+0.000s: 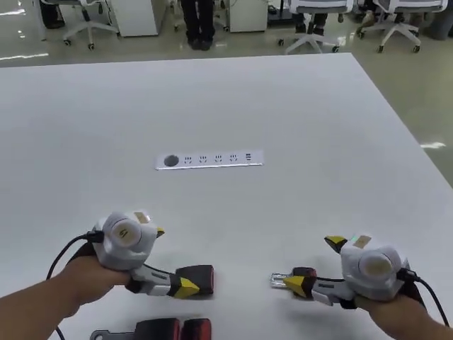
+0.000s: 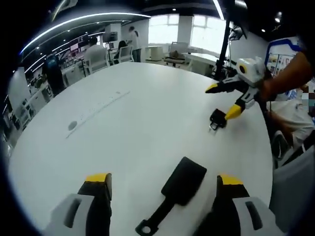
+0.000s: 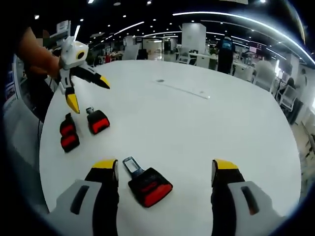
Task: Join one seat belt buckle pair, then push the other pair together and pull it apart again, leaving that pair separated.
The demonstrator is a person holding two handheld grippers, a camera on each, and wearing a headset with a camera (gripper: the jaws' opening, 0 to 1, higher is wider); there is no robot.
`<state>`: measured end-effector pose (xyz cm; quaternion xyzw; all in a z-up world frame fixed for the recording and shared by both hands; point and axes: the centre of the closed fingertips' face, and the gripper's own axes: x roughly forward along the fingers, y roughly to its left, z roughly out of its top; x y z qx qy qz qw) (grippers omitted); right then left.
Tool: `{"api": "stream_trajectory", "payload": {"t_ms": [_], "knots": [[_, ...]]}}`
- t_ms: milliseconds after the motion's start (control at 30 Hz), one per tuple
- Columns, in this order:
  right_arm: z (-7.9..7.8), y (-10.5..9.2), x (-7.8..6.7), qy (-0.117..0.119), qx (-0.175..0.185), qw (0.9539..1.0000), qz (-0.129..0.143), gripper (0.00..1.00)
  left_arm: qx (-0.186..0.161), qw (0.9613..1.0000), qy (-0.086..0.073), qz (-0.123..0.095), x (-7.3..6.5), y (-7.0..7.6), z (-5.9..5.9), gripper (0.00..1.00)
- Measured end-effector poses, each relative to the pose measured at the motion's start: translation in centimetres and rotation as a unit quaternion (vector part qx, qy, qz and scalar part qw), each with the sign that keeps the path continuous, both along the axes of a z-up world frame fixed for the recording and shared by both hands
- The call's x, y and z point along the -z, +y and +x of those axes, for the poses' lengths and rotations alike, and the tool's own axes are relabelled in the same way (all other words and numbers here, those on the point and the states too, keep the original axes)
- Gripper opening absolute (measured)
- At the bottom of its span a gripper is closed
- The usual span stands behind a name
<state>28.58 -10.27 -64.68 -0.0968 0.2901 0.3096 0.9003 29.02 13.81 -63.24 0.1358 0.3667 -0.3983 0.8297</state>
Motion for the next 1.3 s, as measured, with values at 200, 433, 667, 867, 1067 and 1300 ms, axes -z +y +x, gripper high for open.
{"api": "stream_trajectory", "payload": {"t_ms": [200, 433, 667, 867, 1067, 1300], "knots": [[-1.1, 0.6, -0.4, -0.008, 0.026, 0.9996, 0.007, 0.82, -0.031, 0.9995, -0.008, -0.004, -1.3, 1.3, -0.9, 0.94], [-2.2, 1.1, -0.8, -0.019, 0.058, 0.9981, 0.014, 0.83, -0.097, 0.9943, -0.022, -0.039, -2.3, 3.2, -1.9, 0.96], [-3.4, 1.8, -1.4, -0.027, 0.072, 0.9969, 0.017, 0.85, -0.118, 0.9918, -0.029, -0.041, -2.7, 4.6, -4.1, 0.96], [-4.4, 1.8, -2.3, -0.038, 0.087, 0.9952, 0.023, 0.86, -0.151, 0.9845, -0.038, -0.08, -3.6, 5.8, -5.5, 0.98], [-5.4, 1.3, -2.8, -0.048, 0.104, 0.993, 0.03, 0.86, -0.159, 0.9825, -0.047, -0.085, -4.2, 7.1, -6.7, 1.0], [-6.7, 1.1, -3.9, -0.06, 0.109, 0.9915, 0.036, 0.87, -0.169, 0.9786, -0.066, -0.097, -5.2, 8.4, -7.7, 1.0]]}}
